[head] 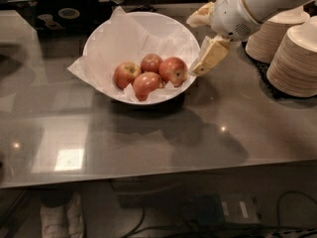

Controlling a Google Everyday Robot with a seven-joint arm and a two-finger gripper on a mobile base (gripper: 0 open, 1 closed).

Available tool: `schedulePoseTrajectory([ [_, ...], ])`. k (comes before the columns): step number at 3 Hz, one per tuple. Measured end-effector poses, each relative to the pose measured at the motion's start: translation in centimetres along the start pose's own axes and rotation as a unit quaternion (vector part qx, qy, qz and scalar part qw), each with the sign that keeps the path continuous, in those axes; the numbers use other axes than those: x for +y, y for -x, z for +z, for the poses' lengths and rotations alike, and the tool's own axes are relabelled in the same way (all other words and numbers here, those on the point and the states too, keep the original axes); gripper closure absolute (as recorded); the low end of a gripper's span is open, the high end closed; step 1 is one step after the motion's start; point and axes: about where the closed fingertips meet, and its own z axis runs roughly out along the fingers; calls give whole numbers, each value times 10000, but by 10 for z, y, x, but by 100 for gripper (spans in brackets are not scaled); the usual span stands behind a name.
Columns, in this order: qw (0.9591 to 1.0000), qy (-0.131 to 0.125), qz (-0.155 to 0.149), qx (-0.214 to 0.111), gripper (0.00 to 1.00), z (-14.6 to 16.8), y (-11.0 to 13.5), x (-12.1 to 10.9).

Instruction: Pick apple from white bowl

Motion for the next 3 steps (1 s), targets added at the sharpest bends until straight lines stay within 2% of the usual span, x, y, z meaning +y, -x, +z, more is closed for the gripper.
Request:
schedulePoseTrajectory([
  [1,9999,89,55,-50,28,15,-5,-6],
  [3,9991,383,49,-168,26,41,-1,-7],
])
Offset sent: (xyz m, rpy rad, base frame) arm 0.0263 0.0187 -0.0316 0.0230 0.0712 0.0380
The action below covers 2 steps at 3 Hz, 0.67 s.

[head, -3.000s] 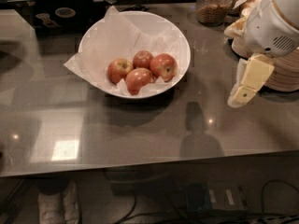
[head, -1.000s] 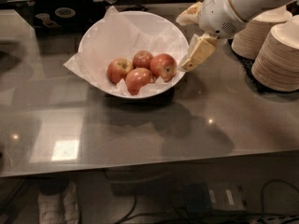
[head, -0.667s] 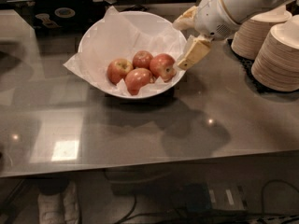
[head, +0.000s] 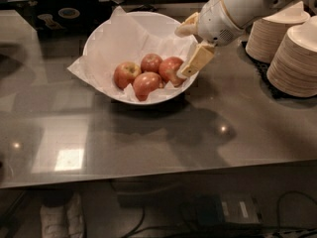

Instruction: Pick apple from white bowl

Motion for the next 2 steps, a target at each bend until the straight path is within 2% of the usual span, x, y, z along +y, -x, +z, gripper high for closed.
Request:
schedulePoseTrajectory([
  [2,9994,347,67,-57,26,21,2,5],
])
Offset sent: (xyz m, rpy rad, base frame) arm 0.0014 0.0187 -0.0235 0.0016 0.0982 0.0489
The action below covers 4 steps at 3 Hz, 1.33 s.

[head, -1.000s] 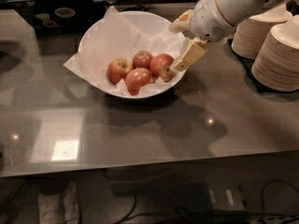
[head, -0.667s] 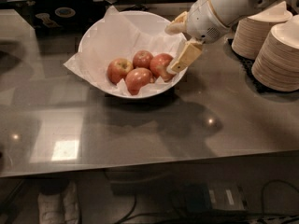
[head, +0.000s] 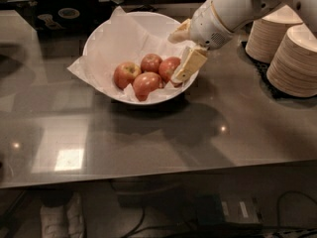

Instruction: Pick apple from white bowl

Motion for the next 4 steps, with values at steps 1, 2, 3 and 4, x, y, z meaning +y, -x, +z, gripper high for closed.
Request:
schedulePoseTrajectory([
  [1,9998,169,70,-2,26,12,-2,1],
  [2,9995,270,136,10,28,21,-5,-1],
  [3,9991,352,226,56,26,29,-11,-1],
  [4,9985,447,312,115,26,37,-18,0],
])
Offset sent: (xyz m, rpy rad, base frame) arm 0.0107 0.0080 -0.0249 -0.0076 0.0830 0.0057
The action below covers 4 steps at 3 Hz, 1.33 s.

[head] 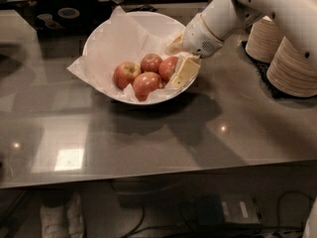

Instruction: Pick apple from white bowl

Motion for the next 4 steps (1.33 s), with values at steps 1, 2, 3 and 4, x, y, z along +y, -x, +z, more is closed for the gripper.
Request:
schedulePoseTrajectory([
  [1,9998,143,74,74,45,9,-6,1],
  [2,9996,227,155,98,69,13,-12,2],
  [3,9996,227,155,96,92,13,-12,2],
  [4,9996,228,157,69,100,12,-11,2],
])
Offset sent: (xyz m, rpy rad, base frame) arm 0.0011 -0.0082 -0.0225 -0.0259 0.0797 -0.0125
